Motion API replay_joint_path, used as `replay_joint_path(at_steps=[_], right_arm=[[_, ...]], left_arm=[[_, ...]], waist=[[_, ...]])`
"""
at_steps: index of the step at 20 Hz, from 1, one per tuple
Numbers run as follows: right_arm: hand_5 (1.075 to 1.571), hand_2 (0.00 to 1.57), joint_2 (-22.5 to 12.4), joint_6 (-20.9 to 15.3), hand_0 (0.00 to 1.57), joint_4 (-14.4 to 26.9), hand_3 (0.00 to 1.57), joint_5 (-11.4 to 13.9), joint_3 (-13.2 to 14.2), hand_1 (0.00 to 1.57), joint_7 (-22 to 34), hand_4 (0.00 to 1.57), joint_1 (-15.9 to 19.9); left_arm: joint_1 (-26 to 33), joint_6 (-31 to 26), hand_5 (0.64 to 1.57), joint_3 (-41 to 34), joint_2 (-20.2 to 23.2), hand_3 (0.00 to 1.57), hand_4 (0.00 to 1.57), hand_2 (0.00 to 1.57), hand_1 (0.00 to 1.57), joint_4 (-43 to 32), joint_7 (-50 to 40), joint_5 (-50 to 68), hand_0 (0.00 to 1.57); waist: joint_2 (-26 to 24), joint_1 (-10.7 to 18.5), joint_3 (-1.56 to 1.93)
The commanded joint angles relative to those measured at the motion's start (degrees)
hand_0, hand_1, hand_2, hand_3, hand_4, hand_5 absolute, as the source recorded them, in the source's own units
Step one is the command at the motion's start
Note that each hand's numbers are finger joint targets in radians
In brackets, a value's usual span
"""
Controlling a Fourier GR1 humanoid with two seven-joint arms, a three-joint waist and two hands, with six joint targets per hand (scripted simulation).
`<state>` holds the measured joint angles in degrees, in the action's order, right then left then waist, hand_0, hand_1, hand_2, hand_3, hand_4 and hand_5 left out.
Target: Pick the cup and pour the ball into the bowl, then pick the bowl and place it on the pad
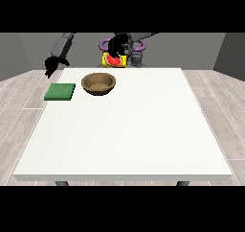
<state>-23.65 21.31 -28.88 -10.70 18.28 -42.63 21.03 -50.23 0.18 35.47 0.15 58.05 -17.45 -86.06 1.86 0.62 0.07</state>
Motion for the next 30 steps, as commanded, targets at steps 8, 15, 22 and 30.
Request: replay_joint_path(at_steps=[8,15,22,30], right_arm=[[1.534,0.29,-2.1,3.8,0.00,1.3,0.37,-0.7,0.4,0.00,-2.5,0.52,-1.2],[1.559,0.34,-2.6,5.1,0.00,2.2,0.33,-3.8,2.1,0.00,3.6,0.72,-2.8],[1.563,0.36,-2.7,1.7,0.00,-0.2,0.33,-4.9,3.7,0.00,1.6,0.72,-3.5],[1.550,0.42,-4.4,2.0,0.00,-3.0,0.24,-8.7,6.9,0.00,1.4,0.68,0.2]], left_arm=[[-4.4,-8.2,1.557,-4.0,1.8,1.57,1.06,1.57,1.36,4.8,8.3,-3.6,1.36],[5.1,4.6,1.514,-16.0,8.7,1.57,0.75,1.57,0.00,10.7,10.2,6.6,0.00],[23.5,13.6,1.571,-25.6,5.0,0.95,1.30,1.21,1.39,11.9,23.3,29.0,1.39],[24.7,13.5,1.564,-38.6,8.0,0.72,1.41,1.07,1.18,11.1,47.5,54.6,1.18]], waist=[[0.7,1.0,-0.01],[-0.1,7.1,-0.15],[7.7,14.0,-0.59],[18.9,16.8,-0.29]])
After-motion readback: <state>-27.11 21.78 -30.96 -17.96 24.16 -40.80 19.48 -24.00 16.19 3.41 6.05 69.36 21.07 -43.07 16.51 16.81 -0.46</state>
